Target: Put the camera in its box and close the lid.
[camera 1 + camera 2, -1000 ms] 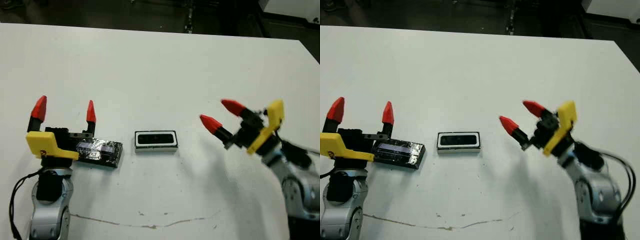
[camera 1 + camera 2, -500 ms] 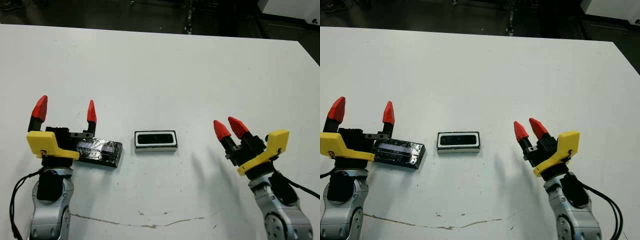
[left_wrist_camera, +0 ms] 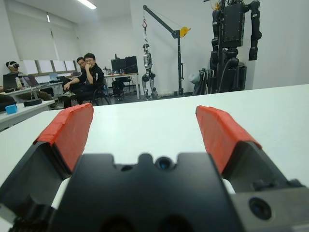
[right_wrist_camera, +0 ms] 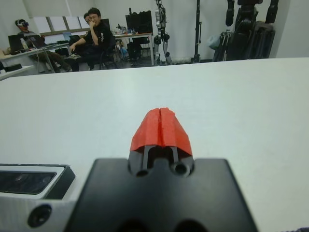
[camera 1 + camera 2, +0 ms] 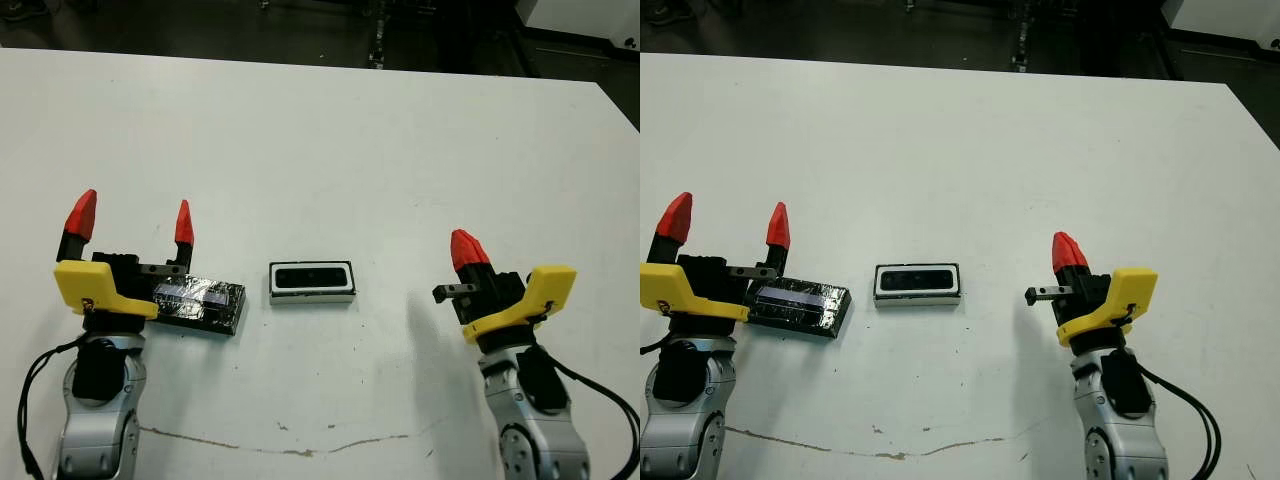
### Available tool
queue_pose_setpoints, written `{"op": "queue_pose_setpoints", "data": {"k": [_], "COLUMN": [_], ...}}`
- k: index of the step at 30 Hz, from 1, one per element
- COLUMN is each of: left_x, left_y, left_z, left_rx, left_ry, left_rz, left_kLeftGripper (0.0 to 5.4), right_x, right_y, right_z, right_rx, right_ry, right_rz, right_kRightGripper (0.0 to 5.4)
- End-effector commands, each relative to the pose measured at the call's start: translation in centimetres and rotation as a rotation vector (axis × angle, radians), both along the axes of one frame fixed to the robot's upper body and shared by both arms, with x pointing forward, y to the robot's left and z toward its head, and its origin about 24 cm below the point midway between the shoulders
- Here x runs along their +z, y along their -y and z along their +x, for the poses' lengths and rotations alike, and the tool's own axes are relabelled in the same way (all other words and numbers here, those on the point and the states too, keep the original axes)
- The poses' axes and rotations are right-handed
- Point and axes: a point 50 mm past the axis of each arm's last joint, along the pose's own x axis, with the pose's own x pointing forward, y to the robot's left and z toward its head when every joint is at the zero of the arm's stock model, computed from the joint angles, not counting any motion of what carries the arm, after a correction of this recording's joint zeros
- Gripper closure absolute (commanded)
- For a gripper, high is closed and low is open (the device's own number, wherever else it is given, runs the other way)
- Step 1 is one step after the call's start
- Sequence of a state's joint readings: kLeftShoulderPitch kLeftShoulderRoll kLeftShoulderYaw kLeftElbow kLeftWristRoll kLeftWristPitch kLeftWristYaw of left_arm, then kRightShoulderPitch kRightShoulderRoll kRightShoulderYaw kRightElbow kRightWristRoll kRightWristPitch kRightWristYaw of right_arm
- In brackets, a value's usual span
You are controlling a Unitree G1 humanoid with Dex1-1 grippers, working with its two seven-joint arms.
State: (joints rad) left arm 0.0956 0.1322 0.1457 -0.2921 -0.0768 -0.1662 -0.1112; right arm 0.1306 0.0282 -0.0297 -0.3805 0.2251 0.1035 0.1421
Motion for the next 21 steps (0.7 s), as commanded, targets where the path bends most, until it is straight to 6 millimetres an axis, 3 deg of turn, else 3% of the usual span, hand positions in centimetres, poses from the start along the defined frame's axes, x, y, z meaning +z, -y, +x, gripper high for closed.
{"op": "queue_pose_setpoints", "data": {"k": [1,6,10,14,21], "left_x": [1.2,3.8,6.8,9.4,10.2], "left_y": [-1.1,-2.9,-4.3,-5.5,-5.2], "left_z": [0.4,1.0,1.6,3.1,5.4], "left_rx": [-0.091,-0.323,-0.582,-0.795,-1.026], "left_ry": [-0.023,-0.093,-0.303,-0.505,-0.738], "left_rz": [0.068,0.259,0.584,0.758,1.022], "left_kLeftGripper": [0.00,0.00,0.00,0.00,0.00], "right_x": [-0.4,-0.5,-0.6,-0.6,-0.8], "right_y": [0.1,0.1,0.2,0.3,0.4], "right_z": [0.0,0.0,0.0,-0.1,-0.1], "right_rx": [-0.021,-0.020,-0.027,-0.031,-0.029], "right_ry": [0.001,0.003,-0.002,-0.001,-0.005], "right_rz": [-0.022,-0.022,-0.024,-0.029,-0.023], "right_kRightGripper": [5.39,5.39,5.39,5.39,5.39]}}
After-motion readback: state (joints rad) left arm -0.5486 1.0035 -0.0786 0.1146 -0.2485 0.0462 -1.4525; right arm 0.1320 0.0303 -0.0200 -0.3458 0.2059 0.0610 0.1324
